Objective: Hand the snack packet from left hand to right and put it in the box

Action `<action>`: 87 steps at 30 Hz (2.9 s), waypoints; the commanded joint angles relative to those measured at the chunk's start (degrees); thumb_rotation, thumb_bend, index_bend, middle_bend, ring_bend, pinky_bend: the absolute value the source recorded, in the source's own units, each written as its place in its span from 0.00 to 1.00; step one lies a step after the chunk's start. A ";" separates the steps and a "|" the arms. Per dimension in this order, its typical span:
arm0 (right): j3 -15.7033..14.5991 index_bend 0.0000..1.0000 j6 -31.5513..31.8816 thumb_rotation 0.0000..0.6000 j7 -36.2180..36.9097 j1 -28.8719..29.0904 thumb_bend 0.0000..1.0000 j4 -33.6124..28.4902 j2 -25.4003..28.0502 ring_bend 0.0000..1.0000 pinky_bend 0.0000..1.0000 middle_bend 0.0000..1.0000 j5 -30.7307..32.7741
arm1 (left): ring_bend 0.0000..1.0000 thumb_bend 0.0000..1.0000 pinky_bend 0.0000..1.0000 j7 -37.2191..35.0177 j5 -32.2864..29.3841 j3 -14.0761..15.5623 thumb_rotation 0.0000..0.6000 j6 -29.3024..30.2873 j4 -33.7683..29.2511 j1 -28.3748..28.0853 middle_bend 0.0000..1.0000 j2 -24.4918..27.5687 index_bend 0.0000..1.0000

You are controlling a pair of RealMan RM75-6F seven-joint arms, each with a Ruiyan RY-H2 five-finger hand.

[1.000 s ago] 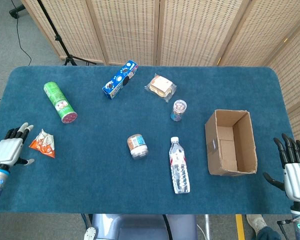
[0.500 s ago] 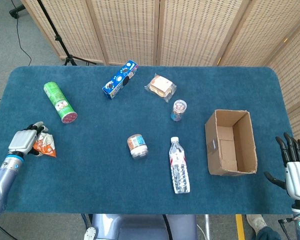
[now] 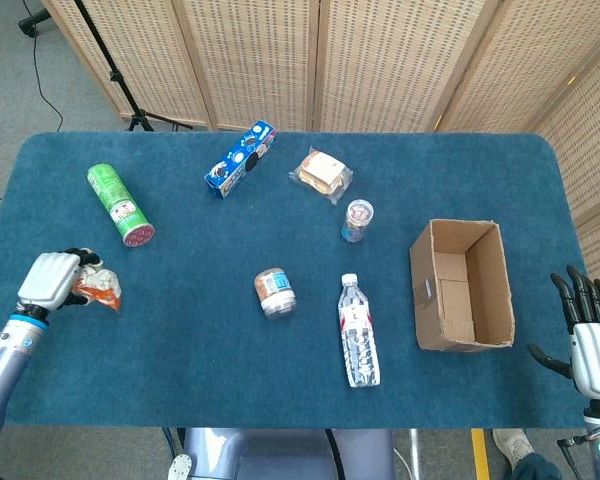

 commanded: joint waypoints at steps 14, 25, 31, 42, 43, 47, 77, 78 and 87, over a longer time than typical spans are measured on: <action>0.60 0.00 -0.39 1.00 1.97 -0.10 0.00 -0.23 1.18 0.00 0.00 0.00 1.21 | 0.41 0.25 0.51 21.70 19.23 0.63 1.00 -1.67 -7.64 -15.27 0.51 -15.31 0.73; 0.81 0.00 -0.60 1.00 2.19 -0.18 0.00 -0.46 1.59 0.00 0.00 0.00 1.80 | 0.33 0.16 0.50 31.65 15.33 1.70 1.00 -8.87 -8.82 -18.63 0.34 -20.39 0.60; 0.79 0.00 -0.68 1.00 2.20 -0.22 0.00 -0.64 1.74 0.00 0.00 0.00 1.87 | 0.00 0.00 0.15 30.45 14.98 2.84 1.00 -6.21 -13.82 -17.71 0.00 -18.32 0.00; 1.18 0.00 0.61 1.00 0.43 -0.48 0.00 -0.53 1.12 0.00 0.00 0.00 1.81 | 0.00 0.00 0.10 26.85 16.04 4.71 1.00 11.41 -19.75 -8.99 0.00 -7.09 0.00; 1.18 0.00 0.76 1.00 0.55 -0.49 0.00 -0.50 1.11 0.00 0.00 0.00 1.63 | 0.00 0.00 0.09 26.95 14.94 4.68 1.00 12.87 -20.04 -7.60 0.00 -5.80 0.00; 0.35 0.00 0.67 1.00 1.24 -0.10 0.00 -0.17 1.41 0.00 0.00 0.00 -0.62 | 0.00 0.00 0.05 35.64 2.06 2.68 1.00 21.07 -22.19 2.57 0.00 0.64 0.00; -3.86 0.00 -27.28 1.00 -13.87 23.92 0.00 -17.61 1.09 0.00 0.00 0.00 -26.32 | 0.00 0.00 0.00 11.14 -10.19 0.73 1.00 20.78 -24.84 16.15 0.00 15.93 0.00; -3.72 0.00 -29.63 1.00 -14.28 25.12 0.00 -18.41 0.30 0.00 0.00 0.00 -25.59 | 0.00 0.00 0.00 11.01 -10.03 0.70 1.00 20.75 -24.81 16.20 0.00 15.97 0.00; 1.86 0.00 -50.85 1.00 -29.97 35.18 0.00 -16.12 -14.52 0.00 0.00 0.00 -10.02 | 0.00 0.00 0.00 10.23 -9.95 0.04 1.00 19.81 -24.33 16.37 0.00 16.08 0.00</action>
